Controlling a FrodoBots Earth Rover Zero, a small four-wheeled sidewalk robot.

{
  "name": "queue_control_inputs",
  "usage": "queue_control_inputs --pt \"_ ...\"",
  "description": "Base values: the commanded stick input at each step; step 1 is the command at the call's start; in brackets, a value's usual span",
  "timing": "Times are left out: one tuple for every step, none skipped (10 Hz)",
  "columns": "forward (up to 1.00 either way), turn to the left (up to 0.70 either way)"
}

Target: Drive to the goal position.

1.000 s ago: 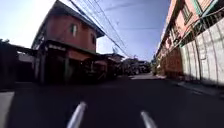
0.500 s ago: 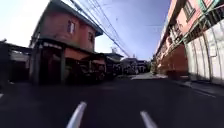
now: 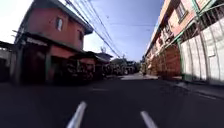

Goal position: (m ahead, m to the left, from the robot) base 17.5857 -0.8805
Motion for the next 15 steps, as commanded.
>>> queue_control_inputs --pt "0.85 -0.14" --pt "0.85 0.00" --pt "0.85 0.00" --pt "0.85 0.00" --pt "0.85 0.00" --pt "0.85 0.00" --pt "0.85 0.00" --pt "0.85 0.00" --pt "0.85 0.00" --pt "0.85 0.00" --pt "0.85 0.00" --pt "0.85 -0.13" --pt "0.85 -0.34" --pt "0.85 -0.34" --pt "0.85 -0.34"
